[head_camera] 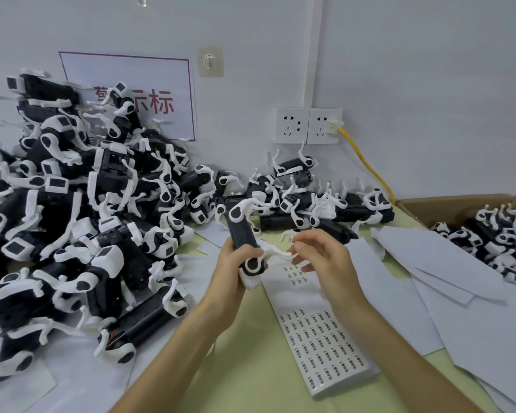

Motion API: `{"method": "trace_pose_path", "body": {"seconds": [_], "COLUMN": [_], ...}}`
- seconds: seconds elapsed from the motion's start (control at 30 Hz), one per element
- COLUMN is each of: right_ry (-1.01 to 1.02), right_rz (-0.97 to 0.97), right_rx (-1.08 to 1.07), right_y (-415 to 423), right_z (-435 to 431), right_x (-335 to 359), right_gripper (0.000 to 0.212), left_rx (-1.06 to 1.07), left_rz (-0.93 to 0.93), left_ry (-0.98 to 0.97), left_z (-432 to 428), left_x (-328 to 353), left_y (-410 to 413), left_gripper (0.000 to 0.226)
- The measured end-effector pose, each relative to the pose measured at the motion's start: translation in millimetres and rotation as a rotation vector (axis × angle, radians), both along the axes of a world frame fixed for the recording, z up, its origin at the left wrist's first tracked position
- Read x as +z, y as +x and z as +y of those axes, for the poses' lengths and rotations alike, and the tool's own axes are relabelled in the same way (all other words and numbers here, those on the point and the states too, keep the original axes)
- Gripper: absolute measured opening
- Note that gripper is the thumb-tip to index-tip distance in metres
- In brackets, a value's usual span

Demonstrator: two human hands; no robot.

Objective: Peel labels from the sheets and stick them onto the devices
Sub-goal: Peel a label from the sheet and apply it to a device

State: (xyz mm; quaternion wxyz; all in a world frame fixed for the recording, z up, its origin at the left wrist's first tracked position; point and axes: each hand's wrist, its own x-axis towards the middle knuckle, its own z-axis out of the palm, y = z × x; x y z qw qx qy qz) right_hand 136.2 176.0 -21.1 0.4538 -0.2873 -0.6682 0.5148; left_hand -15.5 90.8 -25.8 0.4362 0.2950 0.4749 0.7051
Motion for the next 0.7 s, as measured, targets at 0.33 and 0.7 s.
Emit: {"method": "trace_pose_path", "body": {"seconds": [0.33, 0.7], "right_ry": [0.097, 0.129], "right_rz": [0.096, 0.037], "right_rx": [0.072, 0.075], "right_y": [6, 0], "right_z": [-4, -8], "right_x": [11, 5], "right_gripper": [0.003, 0.012], "left_rx": [-0.041, -0.091], "left_rz": [0.302, 0.327], "left_ry": [-0.06, -0.015], "left_z": [-2, 4], "left_x": [-3, -11], "left_y": [13, 24], "left_gripper": [0.068, 0.043]}}
